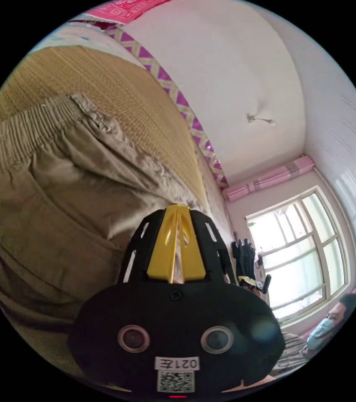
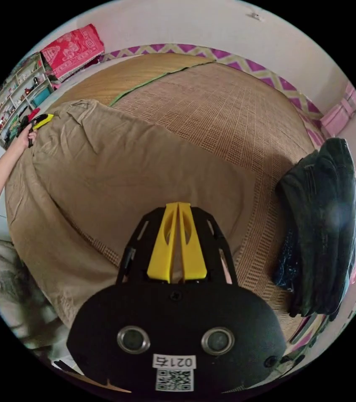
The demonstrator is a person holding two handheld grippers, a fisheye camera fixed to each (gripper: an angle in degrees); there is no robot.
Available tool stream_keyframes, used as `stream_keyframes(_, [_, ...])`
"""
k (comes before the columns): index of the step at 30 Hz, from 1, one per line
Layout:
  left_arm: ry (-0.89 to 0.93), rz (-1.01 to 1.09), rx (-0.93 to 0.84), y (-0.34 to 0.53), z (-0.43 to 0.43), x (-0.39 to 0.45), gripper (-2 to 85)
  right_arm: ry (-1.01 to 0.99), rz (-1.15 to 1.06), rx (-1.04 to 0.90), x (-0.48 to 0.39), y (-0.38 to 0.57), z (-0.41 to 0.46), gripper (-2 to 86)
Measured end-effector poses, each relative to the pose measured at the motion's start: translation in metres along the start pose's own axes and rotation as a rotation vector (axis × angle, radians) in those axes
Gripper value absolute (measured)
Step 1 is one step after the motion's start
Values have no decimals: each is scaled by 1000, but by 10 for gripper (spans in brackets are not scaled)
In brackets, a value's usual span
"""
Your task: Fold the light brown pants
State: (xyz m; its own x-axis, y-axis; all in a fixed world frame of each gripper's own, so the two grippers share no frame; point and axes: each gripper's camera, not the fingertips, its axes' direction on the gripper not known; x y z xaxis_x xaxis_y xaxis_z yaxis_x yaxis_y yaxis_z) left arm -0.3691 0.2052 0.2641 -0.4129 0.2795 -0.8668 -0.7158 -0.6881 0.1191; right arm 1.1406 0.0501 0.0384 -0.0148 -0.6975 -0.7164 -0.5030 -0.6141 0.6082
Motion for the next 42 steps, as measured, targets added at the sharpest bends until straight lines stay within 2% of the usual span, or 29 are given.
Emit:
stream_keyframes(4, [172,238,-45,38,-36,61,-8,-88,-56,98,-25,92,-78,-6])
stream_keyframes(6, [209,479,-74,86,-73,127,-5,-38,-62,144,-47,169,-121,-5])
stream_keyframes(7, [194,544,-74,102,-85,145,-4,-42,-52,177,-50,190,-133,-4])
stream_keyframes(9, [105,786,-26,175,-134,206,14,-60,20,368,-61,273,-186,3])
stream_keyframes(10, [67,830,-9,194,-145,218,25,-52,36,435,-66,295,-201,5])
stream_keyframes(11, [8,872,37,229,-167,234,47,0,64,611,-81,342,-233,15])
stream_keyframes(12, [1,833,90,258,-188,238,71,89,70,796,-104,389,-257,41])
stream_keyframes(15, [83,630,55,303,-214,220,80,233,180,1046,-139,465,-271,119])
stream_keyframes(16, [60,589,71,313,-220,216,78,201,206,1050,-138,472,-269,121])
stream_keyframes(17, [11,477,116,332,-232,206,64,71,276,995,-129,478,-261,123])
stream_keyframes(18, [-38,315,174,349,-246,190,57,-92,319,909,-116,479,-249,99])
stream_keyframes(21, [-95,0,273,391,-278,149,65,-314,424,789,-98,496,-218,47])
stream_keyframes(24, [-181,-113,324,413,-302,125,83,-456,632,754,-80,532,-189,30])
stream_keyframes(28, [-198,-180,324,407,-308,101,98,-620,776,656,-66,563,-149,46])
stream_keyframes(33, [-233,-275,287,358,-300,73,109,-793,907,520,-62,589,-101,62])
stream_keyframes(42, [-288,-238,138,277,-278,73,128,-909,1075,487,-52,602,-47,84])
